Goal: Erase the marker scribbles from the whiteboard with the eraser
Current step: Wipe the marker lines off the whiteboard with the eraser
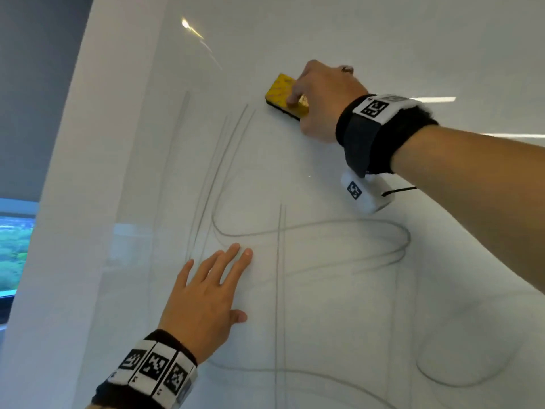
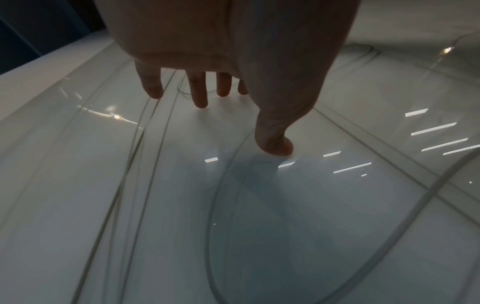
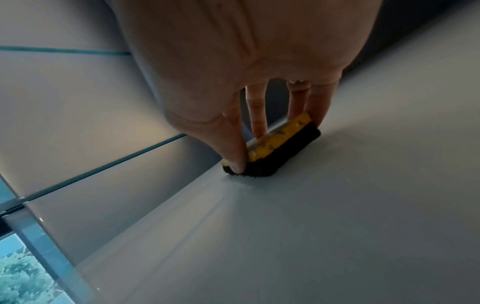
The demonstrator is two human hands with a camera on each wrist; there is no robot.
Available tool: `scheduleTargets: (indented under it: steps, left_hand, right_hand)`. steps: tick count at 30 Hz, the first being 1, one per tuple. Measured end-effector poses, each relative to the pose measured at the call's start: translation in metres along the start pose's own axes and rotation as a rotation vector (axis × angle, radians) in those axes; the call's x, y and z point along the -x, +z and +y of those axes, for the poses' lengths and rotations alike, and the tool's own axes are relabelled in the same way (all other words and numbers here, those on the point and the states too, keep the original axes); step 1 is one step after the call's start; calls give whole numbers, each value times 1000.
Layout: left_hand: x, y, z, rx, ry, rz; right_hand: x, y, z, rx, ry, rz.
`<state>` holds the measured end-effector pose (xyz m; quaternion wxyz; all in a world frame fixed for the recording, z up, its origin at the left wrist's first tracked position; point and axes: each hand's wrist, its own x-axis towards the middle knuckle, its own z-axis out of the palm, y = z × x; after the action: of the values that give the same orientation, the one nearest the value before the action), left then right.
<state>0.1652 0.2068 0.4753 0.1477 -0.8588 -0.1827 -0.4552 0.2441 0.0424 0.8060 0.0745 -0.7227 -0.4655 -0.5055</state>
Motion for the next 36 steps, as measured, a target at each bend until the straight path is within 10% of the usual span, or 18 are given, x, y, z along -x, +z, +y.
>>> scheduleTargets:
  steps: [8, 16, 23, 26, 31, 36]
  left_hand:
    - [0, -1, -3, 31, 10, -18]
    - [-1, -14, -61, 95, 93, 101]
    - [-9, 2, -164, 76, -55, -25]
    - [-9, 14, -172, 86, 18, -60]
    - [-5, 34, -166, 164, 41, -12]
    - [-6, 33, -173, 162, 73, -4]
  right_hand:
    - [76, 80, -82, 239, -452, -171]
    - [-20, 14, -18, 178, 97, 141]
    - [55, 113, -119, 221, -445, -123]
    - [29, 95, -108, 245, -375, -68]
    - [-41, 58, -89, 183, 177, 191]
    - [3, 119, -161, 214, -218, -82]
